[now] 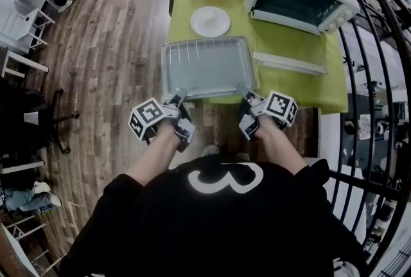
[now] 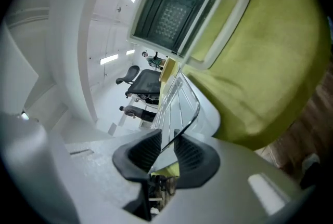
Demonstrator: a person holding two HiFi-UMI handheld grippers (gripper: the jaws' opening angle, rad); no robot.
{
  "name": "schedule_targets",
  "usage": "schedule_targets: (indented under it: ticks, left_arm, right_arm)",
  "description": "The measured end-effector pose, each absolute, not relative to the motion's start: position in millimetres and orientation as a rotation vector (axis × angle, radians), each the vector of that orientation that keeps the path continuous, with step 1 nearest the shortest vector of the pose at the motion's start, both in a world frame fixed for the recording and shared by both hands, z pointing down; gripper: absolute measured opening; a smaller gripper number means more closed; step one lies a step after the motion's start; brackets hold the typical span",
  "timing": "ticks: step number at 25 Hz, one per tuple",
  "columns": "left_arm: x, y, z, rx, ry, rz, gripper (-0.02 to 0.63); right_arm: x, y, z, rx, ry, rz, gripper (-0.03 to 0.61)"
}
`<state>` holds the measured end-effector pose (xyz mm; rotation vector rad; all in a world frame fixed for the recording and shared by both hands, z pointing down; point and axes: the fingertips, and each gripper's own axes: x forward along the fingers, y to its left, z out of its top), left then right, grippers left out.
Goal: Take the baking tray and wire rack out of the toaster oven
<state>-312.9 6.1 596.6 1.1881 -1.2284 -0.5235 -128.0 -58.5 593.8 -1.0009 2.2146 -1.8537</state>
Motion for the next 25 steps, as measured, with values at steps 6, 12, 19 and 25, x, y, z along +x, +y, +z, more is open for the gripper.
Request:
schedule_targets:
  ticks: [6, 12, 19, 25]
  left_arm:
    - [-303.0, 7.5, 604.6, 1.239, -1.095, -0.437, 0.053]
    - [-291.0, 12.1, 597.2, 1.391, -0.936, -0.357, 0.124]
    - [-283.2, 21.1, 607.9, 1.528, -0.897, -0.197, 0.170]
    - [-278.3, 29.7, 614.1, 1.570, -0.932, -0.154, 0.170]
  right_arm:
    - [-132.3, -55.9, 596.1, -0.917, 2.355, -1.936, 0.132]
    - [-136.9, -43.4, 591.0, -0.739, 2.601, -1.937, 0.197]
    - [-135.3, -30.9, 597.4, -0.665, 2.870, -1.837, 0.207]
    - [-130.6, -14.1, 615.2, -0.615, 3.058, -1.855, 0.230]
